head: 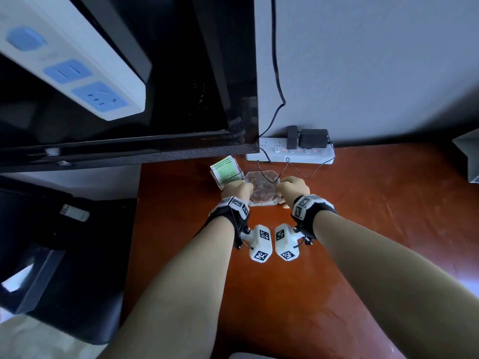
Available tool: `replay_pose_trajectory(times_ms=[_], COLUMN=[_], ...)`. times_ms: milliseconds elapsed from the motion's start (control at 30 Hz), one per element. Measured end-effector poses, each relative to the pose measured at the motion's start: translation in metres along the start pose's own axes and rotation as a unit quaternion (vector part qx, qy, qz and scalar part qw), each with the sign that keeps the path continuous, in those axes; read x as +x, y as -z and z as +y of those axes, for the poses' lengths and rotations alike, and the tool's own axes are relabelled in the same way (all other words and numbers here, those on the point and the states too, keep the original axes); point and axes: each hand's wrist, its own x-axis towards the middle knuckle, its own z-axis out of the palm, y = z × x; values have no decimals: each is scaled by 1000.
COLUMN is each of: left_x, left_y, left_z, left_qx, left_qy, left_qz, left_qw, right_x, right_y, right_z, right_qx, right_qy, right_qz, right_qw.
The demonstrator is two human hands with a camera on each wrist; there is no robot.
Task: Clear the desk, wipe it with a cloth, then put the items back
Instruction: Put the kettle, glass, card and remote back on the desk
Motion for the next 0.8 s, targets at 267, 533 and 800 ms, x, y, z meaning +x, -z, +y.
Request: replay_pose_trajectory(times_ms=[267,533,800], left_x=[5,6,5], left_y=[0,0,-2], left_z=[1,2,-3], left_qx=[-4,-15,-26], left_qy=[-12,-34,-43], left_qz=[-8,-24,-18], left_qw=[1000,999,999], right_x=[1,6,7], right_y=[0,1,1], right_z=[-3,-4,-1], right_qx=[10,5,-31], right_qy=[0,1,10], right_qz=[9,11,8], right_qw=[1000,1000,999])
